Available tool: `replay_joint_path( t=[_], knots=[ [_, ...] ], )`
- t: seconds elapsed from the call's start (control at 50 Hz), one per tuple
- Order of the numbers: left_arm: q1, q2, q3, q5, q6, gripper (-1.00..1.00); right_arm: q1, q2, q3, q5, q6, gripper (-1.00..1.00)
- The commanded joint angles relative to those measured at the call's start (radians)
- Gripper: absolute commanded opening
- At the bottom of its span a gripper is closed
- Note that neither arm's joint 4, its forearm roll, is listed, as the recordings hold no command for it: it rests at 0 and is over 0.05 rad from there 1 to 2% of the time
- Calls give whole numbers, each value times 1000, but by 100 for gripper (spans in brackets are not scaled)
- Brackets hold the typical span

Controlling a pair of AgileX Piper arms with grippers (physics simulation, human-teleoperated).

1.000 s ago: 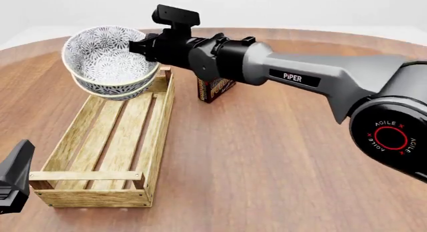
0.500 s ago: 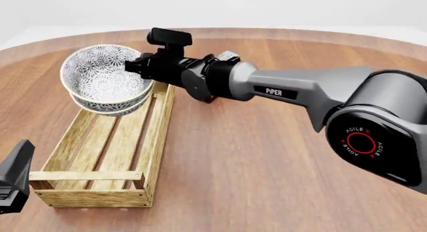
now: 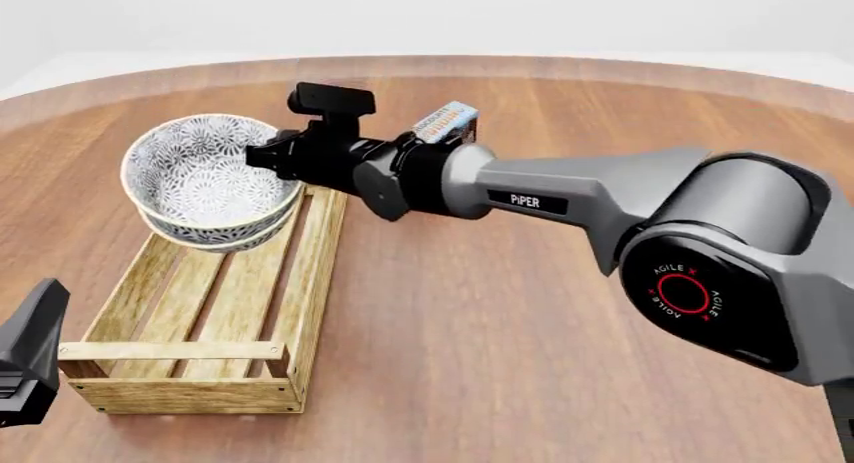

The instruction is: Stack the left bowl on the right bowl and place them in the tray.

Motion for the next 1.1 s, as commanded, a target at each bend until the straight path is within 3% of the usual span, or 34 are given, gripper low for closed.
replay_joint_path(
  t=[0.02, 1.1],
  knots=[
    [0, 0, 0, 0, 0, 100, 11, 10, -13, -11, 15, -100],
    [0, 0, 0, 0, 0, 100, 13, 114, -28, -26, 24, -100]
  ],
)
